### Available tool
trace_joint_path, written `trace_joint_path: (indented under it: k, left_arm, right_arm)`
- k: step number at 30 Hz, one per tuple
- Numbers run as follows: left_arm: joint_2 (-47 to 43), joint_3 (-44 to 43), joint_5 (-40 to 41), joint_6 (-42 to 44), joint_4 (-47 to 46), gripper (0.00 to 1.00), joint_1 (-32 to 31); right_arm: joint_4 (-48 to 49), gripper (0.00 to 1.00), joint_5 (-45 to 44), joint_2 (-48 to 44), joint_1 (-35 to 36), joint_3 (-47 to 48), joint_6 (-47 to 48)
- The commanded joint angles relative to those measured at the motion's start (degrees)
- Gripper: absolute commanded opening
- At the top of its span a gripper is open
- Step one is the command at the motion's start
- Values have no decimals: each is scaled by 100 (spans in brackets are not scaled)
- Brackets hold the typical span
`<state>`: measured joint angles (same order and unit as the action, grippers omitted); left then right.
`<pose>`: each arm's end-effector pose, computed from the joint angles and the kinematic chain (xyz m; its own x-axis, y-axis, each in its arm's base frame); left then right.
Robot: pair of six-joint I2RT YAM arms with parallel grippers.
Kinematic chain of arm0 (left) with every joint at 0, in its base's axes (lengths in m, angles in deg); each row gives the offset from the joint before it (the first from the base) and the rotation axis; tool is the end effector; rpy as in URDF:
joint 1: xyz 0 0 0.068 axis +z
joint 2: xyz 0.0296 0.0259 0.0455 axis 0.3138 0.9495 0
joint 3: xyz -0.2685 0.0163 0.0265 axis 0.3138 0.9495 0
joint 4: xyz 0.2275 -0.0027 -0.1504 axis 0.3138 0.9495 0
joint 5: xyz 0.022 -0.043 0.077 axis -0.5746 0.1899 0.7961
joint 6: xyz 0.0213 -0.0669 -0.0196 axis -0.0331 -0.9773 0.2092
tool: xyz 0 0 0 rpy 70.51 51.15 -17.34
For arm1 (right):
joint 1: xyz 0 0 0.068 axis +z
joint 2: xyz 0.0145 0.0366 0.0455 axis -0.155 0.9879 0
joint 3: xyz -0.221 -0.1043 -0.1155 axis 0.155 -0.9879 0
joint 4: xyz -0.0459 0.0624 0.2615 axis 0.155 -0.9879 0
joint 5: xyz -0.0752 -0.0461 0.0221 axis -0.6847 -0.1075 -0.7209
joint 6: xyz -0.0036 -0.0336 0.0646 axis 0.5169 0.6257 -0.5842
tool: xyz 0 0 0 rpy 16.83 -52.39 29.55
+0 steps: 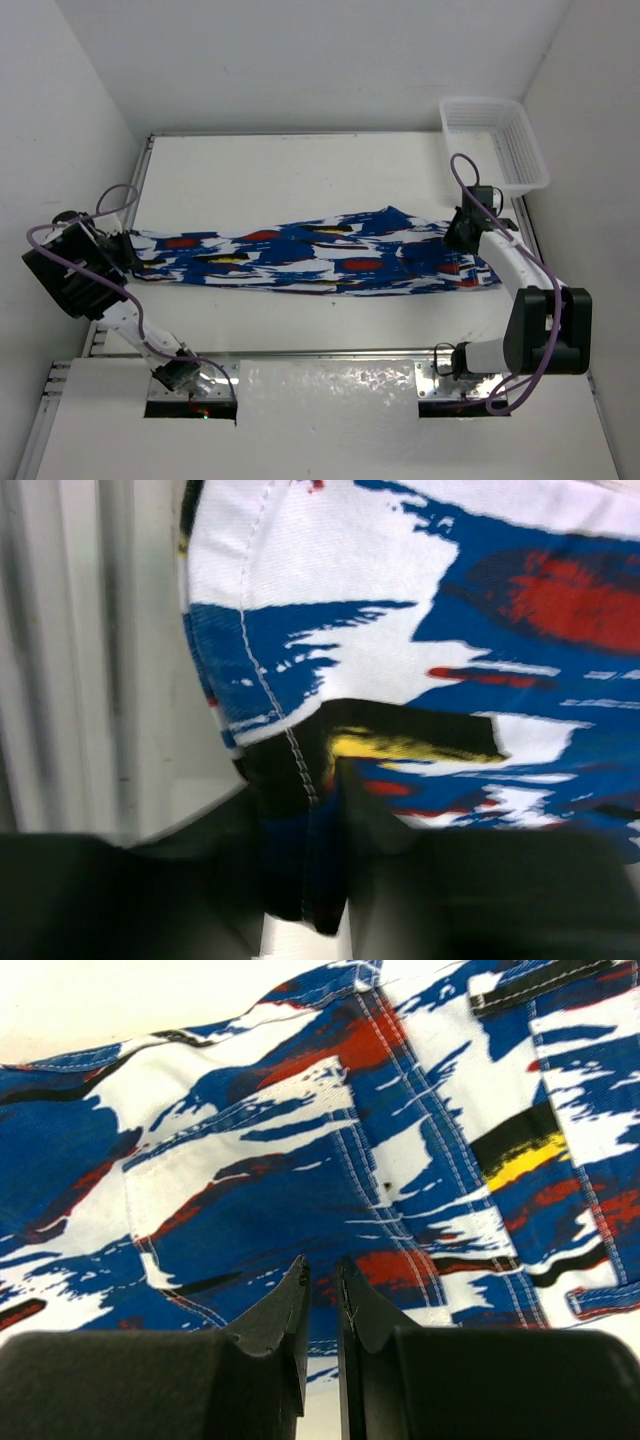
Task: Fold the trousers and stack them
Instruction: Fold the trousers
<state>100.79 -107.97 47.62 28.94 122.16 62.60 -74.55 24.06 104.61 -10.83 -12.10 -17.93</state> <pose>0.2708 0.2325 0.1148 -0.9022 -0.2209 -0.3705 -0.1509 0.9663 -0.2086 0.2932 -0.0188 0.1740 -0.6265 0.5557 -0.5465 0.5420 0.8145 0.2069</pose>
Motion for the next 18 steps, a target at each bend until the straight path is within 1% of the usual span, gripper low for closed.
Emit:
trace_joint_path:
  k: [1,2,6,8,10,13,15,16,17,18]
  left_arm:
    - [80,342,255,-69,-197,11,-72]
    - [10,359,368,-42,-214,0,-63]
    - [-140,228,528,221,30,0,-11]
    - [-254,-79,397,423,241,0,120]
    - [-429,-597,125,520,593,0,296]
    - [-701,-1493,-122,669,1085,0,332]
    - [-843,-1915,-770,740,1444,0,332]
    - [-965,-2256,-1313,784,1534,0,306]
    - [-1106,-2521,-1588,784,1700,0,280]
    - [-1107,-2523,-1843,775,1702,0,245]
  right_arm:
    - [11,13,-135,-166,-28,159,107]
    - [11,13,-153,-166,-28,177,116]
    - [-7,13,-170,-184,-55,186,159]
    - [-103,13,-214,-201,-99,212,221]
    - [-182,13,-258,-298,-256,239,282]
    - [-218,14,-267,-456,-494,221,432]
    - [-218,15,-223,-482,-547,134,511]
    - [-218,15,-171,-456,-538,90,529]
    - [-200,15,-57,-430,-547,-24,485]
    - [-183,15,-56,-404,-547,-86,433]
